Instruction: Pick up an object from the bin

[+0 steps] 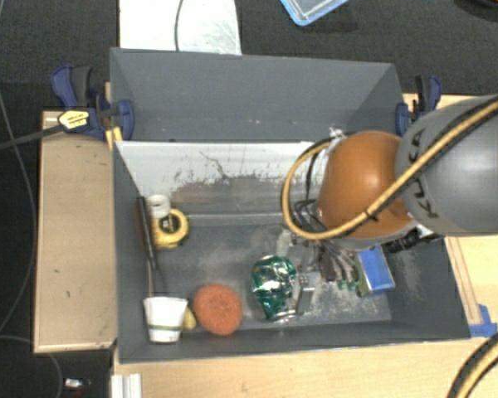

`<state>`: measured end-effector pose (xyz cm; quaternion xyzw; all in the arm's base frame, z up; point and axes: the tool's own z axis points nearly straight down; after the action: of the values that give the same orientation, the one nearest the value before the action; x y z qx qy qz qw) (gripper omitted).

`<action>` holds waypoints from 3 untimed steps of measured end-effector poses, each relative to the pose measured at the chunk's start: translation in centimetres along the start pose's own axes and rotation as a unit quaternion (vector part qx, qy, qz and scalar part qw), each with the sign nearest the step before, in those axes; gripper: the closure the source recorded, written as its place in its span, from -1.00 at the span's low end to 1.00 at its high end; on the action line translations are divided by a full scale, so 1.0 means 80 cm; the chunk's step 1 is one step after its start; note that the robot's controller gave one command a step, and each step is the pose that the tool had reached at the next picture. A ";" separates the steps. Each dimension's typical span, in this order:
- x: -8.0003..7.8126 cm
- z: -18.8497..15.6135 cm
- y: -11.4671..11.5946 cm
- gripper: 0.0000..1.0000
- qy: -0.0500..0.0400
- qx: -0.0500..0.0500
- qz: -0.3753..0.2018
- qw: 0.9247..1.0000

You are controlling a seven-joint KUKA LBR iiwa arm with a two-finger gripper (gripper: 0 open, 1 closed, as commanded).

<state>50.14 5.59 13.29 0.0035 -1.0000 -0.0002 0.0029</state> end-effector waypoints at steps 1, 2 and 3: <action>-0.002 -0.005 0.000 -1.00 -0.004 0.000 0.001 1.000; 0.006 0.054 0.016 -1.00 -0.013 0.000 -0.136 0.991; 0.005 0.048 0.013 -1.00 -0.015 0.000 -0.134 0.991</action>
Offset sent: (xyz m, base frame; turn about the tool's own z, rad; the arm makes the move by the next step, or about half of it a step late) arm -0.0148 0.0146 -0.0629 -0.3407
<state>49.74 6.67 9.43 0.1375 -0.9904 -0.0002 -0.0116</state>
